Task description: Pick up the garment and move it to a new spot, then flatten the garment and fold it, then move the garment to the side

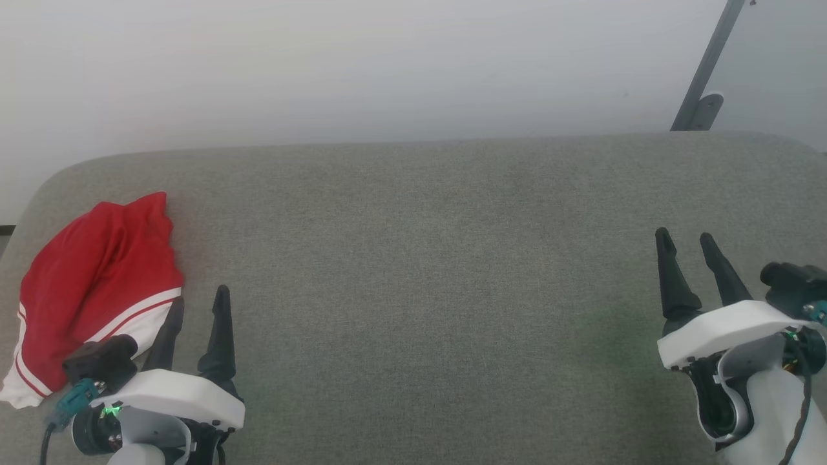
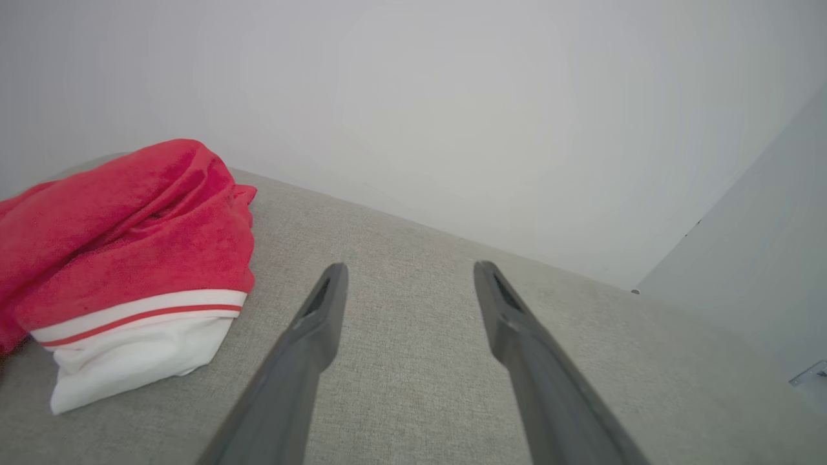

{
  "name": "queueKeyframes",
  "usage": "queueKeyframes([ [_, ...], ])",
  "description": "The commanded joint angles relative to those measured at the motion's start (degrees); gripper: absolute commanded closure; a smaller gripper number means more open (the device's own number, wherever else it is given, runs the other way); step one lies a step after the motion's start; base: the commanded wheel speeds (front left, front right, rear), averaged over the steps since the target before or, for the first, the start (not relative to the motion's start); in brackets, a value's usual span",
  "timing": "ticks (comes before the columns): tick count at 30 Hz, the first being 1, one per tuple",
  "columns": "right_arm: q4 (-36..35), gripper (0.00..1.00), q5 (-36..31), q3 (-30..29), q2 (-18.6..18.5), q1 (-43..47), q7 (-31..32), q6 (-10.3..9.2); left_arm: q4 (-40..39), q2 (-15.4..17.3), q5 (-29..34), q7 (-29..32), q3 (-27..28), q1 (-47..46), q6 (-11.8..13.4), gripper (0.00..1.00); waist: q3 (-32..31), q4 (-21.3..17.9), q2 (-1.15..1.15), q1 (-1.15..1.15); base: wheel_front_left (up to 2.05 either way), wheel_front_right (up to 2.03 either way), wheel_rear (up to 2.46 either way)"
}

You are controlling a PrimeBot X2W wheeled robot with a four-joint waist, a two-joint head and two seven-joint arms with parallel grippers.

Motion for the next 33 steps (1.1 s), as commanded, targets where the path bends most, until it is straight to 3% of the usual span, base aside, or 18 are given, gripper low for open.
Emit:
queueKeyframes([
  [1,-0.23,0.0,-1.45,0.04,-0.49,-1.57,-0.57,0.02,-0.73,0.48,1.28,-0.5,-0.01,-0.92,0.26,0.0,0.03,0.01,0.0,0.0,0.0,0.0,0.0],
  [21,0.61,0.0,-11.52,0.36,-1.06,-3.31,-3.41,0.02,-1.47,0.92,12.43,-3.36,-0.1,-0.56,0.5,0.0,0.43,0.05,0.0,0.0,0.0,0.0,0.0],
  [33,0.94,0.0,-14.88,-0.16,-1.1,-3.68,-4.79,0.03,0.78,-0.07,15.65,-4.7,1.16,-0.48,-1.96,0.0,0.68,0.04,0.0,0.0,0.0,0.0,0.0],
])
